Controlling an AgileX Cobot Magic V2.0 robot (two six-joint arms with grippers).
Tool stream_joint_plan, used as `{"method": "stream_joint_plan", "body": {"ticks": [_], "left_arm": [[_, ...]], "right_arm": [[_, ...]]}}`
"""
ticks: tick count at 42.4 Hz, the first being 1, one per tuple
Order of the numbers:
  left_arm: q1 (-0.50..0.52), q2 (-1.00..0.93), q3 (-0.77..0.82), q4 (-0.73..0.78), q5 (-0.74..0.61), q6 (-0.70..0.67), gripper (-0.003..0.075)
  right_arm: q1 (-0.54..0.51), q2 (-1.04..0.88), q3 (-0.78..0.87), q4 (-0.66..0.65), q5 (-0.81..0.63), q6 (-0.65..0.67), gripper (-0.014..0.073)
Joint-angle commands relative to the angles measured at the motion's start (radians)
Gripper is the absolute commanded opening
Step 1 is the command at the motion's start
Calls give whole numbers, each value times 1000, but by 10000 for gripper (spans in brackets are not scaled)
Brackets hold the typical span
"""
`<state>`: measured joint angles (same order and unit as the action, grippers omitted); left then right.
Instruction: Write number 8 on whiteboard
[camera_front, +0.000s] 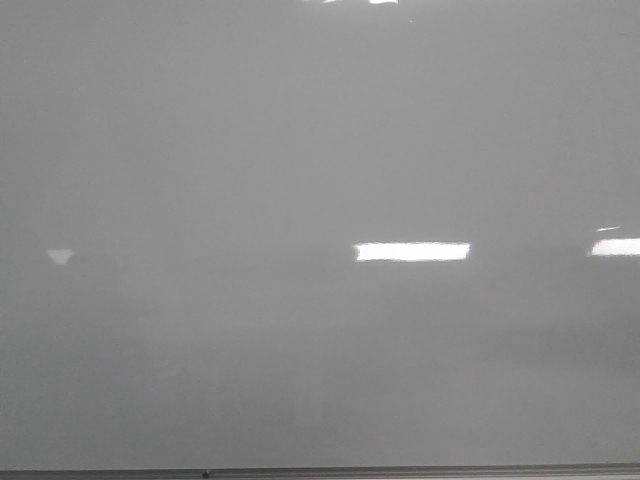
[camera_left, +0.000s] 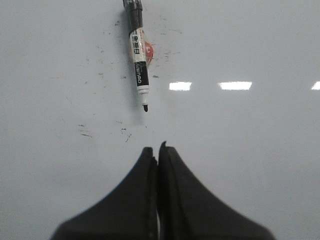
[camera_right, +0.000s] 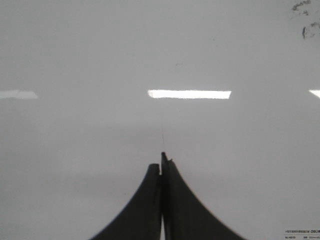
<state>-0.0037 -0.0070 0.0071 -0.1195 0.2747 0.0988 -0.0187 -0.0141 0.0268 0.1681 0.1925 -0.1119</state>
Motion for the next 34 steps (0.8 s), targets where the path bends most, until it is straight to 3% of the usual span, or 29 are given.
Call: {"method": "stream_joint_plan", "body": {"ticks": [1,9,34], "left_arm": [[0,-14,14,-5,-80,-10,-21],[0,-14,14,157,-80,-5,-21],[0,-14,14,247,-169,-3,-21]], "right_arm": [[0,-11,-3,-8,-84,0,-69],[0,-11,-3,-8,-84,0,-69],[0,-11,-3,-8,-89,0,-69]]}}
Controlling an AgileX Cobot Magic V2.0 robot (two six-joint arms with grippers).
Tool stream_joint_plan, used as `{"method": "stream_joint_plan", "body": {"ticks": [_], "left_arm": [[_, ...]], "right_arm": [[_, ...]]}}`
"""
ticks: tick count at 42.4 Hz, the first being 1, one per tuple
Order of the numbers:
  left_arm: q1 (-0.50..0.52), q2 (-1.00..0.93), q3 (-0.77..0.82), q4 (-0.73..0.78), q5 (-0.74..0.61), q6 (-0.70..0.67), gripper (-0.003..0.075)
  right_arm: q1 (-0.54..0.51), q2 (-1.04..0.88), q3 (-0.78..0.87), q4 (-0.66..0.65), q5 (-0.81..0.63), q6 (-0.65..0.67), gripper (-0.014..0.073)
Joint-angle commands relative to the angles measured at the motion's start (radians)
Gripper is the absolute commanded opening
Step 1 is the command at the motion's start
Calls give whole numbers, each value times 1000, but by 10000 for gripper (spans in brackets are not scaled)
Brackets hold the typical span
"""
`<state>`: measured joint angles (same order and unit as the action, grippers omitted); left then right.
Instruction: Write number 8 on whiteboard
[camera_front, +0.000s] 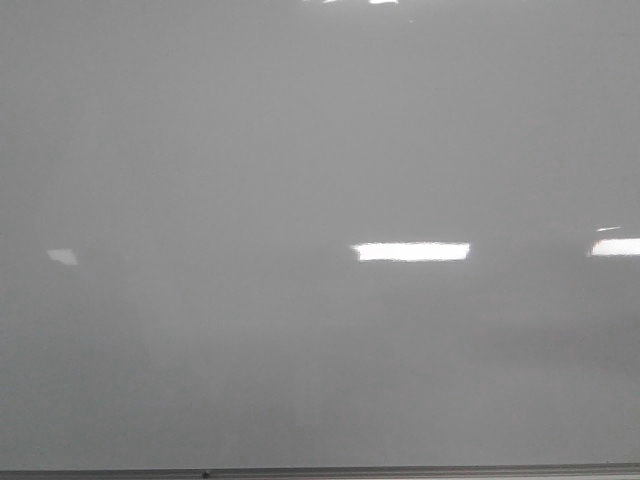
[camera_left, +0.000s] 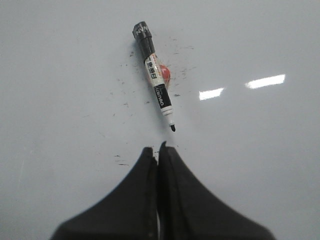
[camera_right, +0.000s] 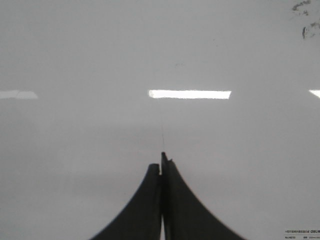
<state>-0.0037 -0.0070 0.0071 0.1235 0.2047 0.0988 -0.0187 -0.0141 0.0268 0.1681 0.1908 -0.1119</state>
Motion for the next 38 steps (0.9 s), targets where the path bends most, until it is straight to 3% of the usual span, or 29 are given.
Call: {"method": "stream_joint_plan", "body": {"ticks": [1,9,12,15,23,31,38], "left_arm": [[0,-14,14,4,-104,-3,-21],[0,-14,14,-58,-287,-8,-21],[0,-12,7,-148,-418,-8,-21],[0,-9,-22,-262,-461,-8,-21],[0,85,-189,-297,-272,-8,-21],[0,324,-352,-278,-51,-8,-21],[0,482,-396,-264,-19,-8,-21]], "right_arm": [[0,-11,-3,-8,-90,0,-69],[0,-11,-9,-8,-129,0,-69],[0,-11,-37,-8,-126,0,-69],[0,-10,-91,-8,-108,0,-67],[0,59,-291,-7,15,0,-65],[0,246,-445,27,111,0,-58],[0,355,-474,99,105,0,-58]]}}
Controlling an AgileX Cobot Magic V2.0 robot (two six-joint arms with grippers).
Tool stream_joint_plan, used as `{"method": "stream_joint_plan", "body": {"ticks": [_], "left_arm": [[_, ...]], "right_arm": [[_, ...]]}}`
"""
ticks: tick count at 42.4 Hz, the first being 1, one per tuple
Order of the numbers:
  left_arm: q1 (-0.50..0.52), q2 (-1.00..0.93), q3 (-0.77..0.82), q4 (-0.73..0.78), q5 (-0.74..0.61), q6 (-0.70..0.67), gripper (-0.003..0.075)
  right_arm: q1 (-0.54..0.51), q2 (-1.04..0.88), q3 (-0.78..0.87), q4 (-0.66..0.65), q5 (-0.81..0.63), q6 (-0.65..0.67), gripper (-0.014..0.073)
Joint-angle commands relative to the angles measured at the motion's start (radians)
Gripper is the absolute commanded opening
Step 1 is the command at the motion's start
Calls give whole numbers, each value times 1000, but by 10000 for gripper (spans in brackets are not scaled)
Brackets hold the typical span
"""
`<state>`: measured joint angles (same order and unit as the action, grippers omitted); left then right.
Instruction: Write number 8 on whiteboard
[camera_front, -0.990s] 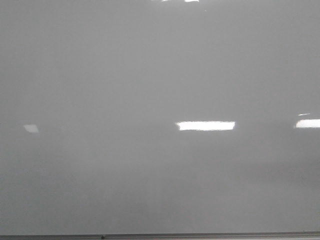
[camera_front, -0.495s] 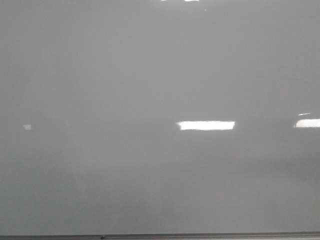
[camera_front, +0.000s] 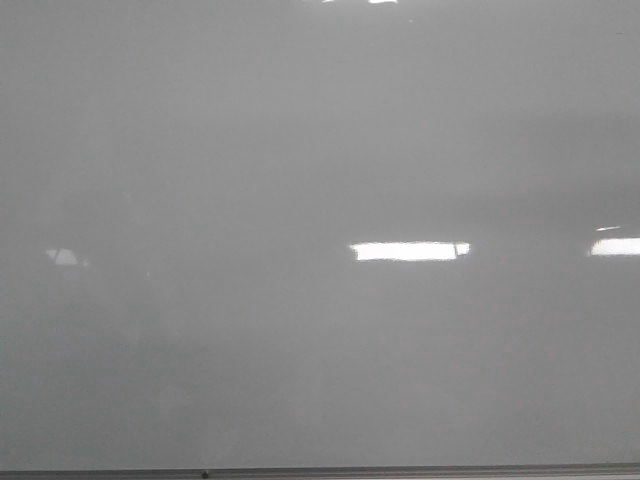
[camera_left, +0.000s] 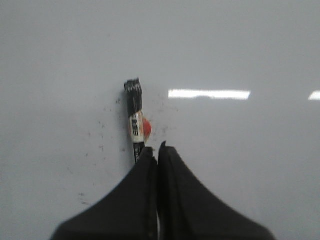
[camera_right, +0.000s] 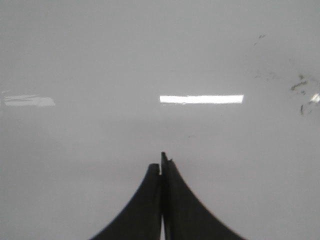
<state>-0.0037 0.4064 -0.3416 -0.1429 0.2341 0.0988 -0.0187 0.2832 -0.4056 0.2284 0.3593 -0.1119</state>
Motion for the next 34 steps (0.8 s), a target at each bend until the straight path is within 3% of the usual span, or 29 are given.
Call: {"method": "stream_joint_plan", "body": {"ticks": [1,4,7,11,15,19,27,34], "left_arm": [[0,80,-47,2,-49,-8,-20],[0,102,-47,2,-51,-8,-9],[0,109,-47,2,-51,-8,50],[0,109,-47,2,-52,-8,260],[0,109,-47,2,-60,-8,537],[0,109,-47,2,-82,-8,695],[0,143,-49,-35,-122,-8,643],[0,345,-141,-35,-55,-10,570]], "right_arm": [[0,64,-42,38,-67,0,-58],[0,78,-42,38,-67,0,-44],[0,79,-41,38,-67,0,10],[0,79,-38,34,-70,0,185],[0,79,-38,27,-70,0,400],[0,79,-38,27,-70,0,525],[0,79,-38,27,-70,0,549],[0,79,-38,27,-70,0,549]]}}
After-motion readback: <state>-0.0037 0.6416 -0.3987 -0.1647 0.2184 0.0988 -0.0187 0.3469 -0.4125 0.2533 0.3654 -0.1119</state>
